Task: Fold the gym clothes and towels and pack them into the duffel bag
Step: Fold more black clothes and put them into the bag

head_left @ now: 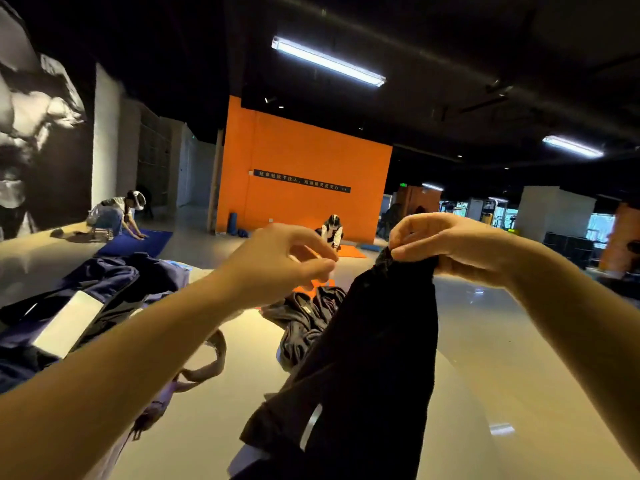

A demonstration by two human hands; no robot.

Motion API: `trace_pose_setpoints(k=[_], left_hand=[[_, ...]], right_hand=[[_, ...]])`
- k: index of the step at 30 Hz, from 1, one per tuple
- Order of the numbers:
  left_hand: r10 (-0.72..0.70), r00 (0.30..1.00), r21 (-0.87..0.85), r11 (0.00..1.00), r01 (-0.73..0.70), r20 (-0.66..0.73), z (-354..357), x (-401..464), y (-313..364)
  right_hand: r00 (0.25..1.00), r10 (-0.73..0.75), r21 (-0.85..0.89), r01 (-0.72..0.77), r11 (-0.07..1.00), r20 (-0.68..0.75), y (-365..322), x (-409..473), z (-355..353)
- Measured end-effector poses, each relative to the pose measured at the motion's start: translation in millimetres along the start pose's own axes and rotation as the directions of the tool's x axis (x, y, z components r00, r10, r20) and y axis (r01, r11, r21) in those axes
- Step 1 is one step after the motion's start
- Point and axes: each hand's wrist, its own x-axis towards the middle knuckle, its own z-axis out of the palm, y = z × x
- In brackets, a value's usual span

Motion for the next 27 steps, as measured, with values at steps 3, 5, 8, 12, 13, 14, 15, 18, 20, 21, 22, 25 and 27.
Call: trace_pose_setpoints(k=[3,5,8,12,13,14,15,18,20,21,22,25,27], left_hand=[[0.009,0.997,0.084,0.996,-0.003,-0.074,-2.8,16.3,-13.4],[0.027,0.999,0.024,0.999,-0.027,0.022,4.1,25.4,-20.3],[0.071,0.98,-0.231,0.973,-0.027,0.184,22.3,33.5,-25.8],[0.098,0.988,-0.35,0.935,-0.051,0.118,40.6,44.7,-34.1],[0.1,0.991,-0.345,0.936,-0.065,0.084,43.2,46.2,-34.5],[0.101,0.993,-0.344,0.936,-0.075,0.059,45.2,47.2,-35.1],[0.108,0.993,-0.343,0.935,-0.085,0.047,47.3,47.7,-35.5],[0.155,0.988,-0.301,0.943,-0.139,0.03,51.9,44.1,-39.6],[0.179,0.983,-0.228,0.957,-0.18,-0.026,49.9,39.2,-45.2],[0.197,0.977,-0.154,0.966,-0.207,-0.077,47.7,36.7,-49.0],[0.224,0.965,-0.054,0.971,-0.233,-0.139,45.7,34.6,-52.7],[0.378,0.884,0.232,0.918,-0.321,-0.276,43.1,29.2,-59.6],[0.443,0.852,0.309,0.882,-0.356,-0.281,44.3,27.8,-58.5]], right_hand=[[0.997,-0.053,-0.275,0.037,0.961,-0.049,-14.8,-1.0,-4.5],[0.98,-0.192,-0.444,0.148,0.884,-0.054,-28.8,-7.1,-7.0],[0.903,-0.428,-0.753,0.252,0.608,-0.043,-48.9,-17.9,-14.5],[0.754,-0.651,-0.89,0.237,0.388,-0.083,-58.0,-25.6,-28.8],[0.716,-0.691,-0.898,0.232,0.373,-0.102,-57.7,-26.5,-31.4],[0.679,-0.723,-0.904,0.22,0.366,-0.127,-57.2,-26.8,-34.1],[0.647,-0.747,-0.909,0.204,0.364,-0.154,-56.2,-26.3,-37.3],[0.61,-0.758,-0.908,0.146,0.394,-0.231,-50.7,-22.5,-47.3],[0.609,-0.743,-0.908,0.088,0.409,-0.276,-45.3,-19.1,-52.8],[0.602,-0.741,-0.903,0.073,0.423,-0.298,-43.0,-18.0,-54.6],[0.592,-0.739,-0.892,0.075,0.447,-0.321,-41.5,-17.1,-55.9],[0.566,-0.727,-0.833,0.119,0.54,-0.39,-41.6,-15.2,-56.2],[0.539,-0.724,-0.802,0.142,0.581,-0.43,-44.2,-13.5,-56.5]])
